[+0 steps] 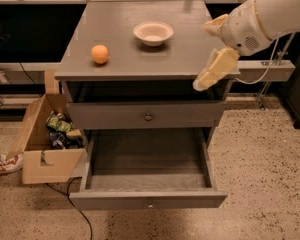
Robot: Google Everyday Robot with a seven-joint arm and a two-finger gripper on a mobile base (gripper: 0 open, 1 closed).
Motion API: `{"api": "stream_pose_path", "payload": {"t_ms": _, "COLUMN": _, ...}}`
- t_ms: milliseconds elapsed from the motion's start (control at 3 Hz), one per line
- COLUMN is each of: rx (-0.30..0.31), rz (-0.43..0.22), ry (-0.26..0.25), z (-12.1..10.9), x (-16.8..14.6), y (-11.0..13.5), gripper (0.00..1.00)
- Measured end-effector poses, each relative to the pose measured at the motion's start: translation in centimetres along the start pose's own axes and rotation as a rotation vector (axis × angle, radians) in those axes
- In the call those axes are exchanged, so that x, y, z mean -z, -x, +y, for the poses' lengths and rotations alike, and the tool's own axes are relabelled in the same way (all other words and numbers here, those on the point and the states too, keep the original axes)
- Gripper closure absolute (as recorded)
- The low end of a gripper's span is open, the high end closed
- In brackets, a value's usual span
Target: Place orange into middle drawer
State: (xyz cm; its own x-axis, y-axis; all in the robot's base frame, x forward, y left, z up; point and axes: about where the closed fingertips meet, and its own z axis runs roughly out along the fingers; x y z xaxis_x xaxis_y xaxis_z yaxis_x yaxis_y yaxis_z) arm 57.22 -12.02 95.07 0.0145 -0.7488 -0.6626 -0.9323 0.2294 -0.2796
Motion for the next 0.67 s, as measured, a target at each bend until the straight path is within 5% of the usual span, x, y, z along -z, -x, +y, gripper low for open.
{"api": "stream_pose_path", "payload": {"t_ms": 333, "rx": -0.030, "rz": -0.177, "ry": 0.028, "z": -2.98, "x": -5.30, "y": 2.74, "gripper": 0.00}}
{"api": "stream_pose_path", "payload": {"t_ms": 667, "rx": -0.030, "rz": -0.178, "ry": 0.029, "z": -2.99, "x": -5.32, "y": 2.75, "gripper": 0.00}}
